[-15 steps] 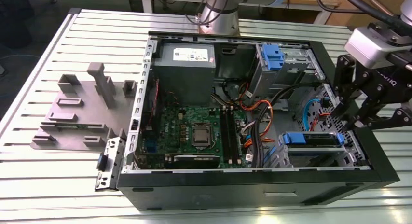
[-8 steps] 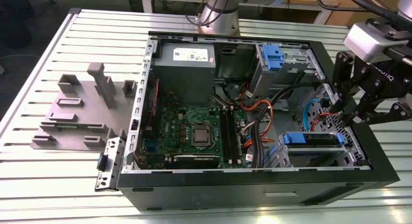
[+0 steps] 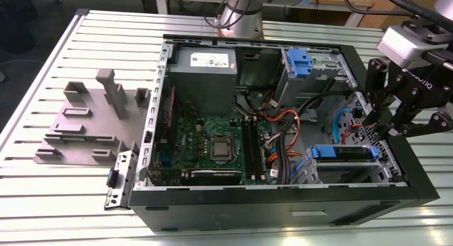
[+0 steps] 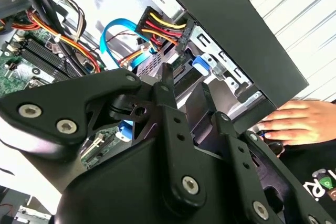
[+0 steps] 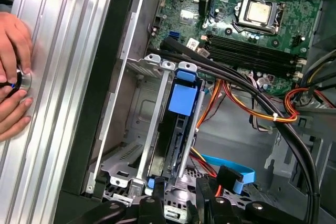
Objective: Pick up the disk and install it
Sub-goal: 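Insert the first disk wire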
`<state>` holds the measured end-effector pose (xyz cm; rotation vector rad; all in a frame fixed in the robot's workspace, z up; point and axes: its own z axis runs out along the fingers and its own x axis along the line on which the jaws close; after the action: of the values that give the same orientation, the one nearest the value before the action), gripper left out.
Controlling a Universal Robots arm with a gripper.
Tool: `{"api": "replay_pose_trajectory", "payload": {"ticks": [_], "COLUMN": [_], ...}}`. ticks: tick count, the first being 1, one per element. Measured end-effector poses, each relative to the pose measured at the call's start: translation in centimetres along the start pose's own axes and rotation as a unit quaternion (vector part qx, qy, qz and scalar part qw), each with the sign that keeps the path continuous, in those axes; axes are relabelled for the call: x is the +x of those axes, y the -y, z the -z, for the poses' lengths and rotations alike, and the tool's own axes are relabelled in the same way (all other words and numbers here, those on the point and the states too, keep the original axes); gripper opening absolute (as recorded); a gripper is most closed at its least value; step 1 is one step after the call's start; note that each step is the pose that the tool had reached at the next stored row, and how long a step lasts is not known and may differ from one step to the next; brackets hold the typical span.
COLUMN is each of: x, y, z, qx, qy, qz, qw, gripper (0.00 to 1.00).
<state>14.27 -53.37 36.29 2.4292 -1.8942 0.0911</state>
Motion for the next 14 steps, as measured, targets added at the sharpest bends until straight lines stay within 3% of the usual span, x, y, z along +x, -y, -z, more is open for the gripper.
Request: {"api": "replay_pose_trajectory", "payload": {"ticks": [14], "x": [-0.09], "y": [0.26], "z": [-0.24], "qx": [-0.0041], "qy": [0.0012], "qz": [0.004], "qw": [0.99998], "gripper": [0.37]}}
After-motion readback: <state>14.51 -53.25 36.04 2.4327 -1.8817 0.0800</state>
